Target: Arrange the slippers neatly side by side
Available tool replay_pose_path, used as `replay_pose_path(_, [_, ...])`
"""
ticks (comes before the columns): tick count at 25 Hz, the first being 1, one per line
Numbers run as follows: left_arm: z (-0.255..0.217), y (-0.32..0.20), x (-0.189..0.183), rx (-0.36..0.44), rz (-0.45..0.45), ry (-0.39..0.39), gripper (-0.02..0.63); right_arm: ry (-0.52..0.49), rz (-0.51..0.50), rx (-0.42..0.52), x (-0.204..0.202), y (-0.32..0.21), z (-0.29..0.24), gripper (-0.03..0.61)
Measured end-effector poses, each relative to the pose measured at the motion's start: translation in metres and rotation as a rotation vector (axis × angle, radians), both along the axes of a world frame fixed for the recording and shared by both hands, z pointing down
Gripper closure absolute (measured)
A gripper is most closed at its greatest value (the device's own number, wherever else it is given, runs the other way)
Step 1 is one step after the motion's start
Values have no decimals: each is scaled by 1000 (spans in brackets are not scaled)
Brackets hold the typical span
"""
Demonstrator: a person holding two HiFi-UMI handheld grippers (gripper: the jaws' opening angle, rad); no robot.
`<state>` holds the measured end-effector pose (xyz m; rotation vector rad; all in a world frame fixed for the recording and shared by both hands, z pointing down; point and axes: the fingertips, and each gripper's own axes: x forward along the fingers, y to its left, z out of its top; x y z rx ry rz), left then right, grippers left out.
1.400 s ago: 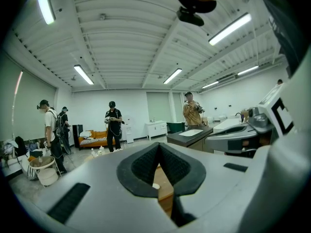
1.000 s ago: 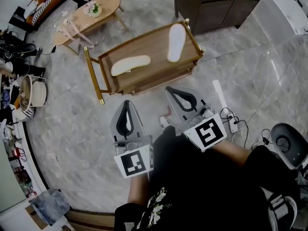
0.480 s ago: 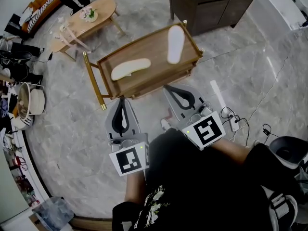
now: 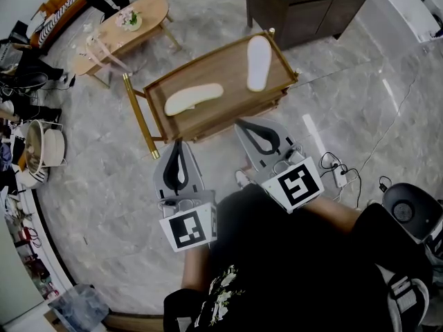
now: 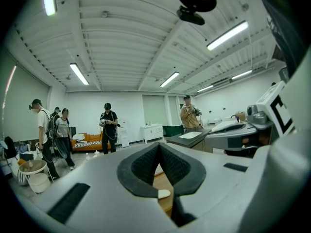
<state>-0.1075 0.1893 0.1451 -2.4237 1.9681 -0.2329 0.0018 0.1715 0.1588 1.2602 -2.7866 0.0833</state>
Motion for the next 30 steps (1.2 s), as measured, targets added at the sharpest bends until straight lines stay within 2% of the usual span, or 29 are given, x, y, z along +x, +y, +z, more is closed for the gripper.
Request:
replay_pose_path(13, [12, -10, -17, -11, 51, 16, 612, 31, 35, 10, -22, -5, 5, 580])
replay_pose_path(30, [23, -12, -9, -30, 127, 48, 612, 74, 135, -20, -3, 4, 17, 580])
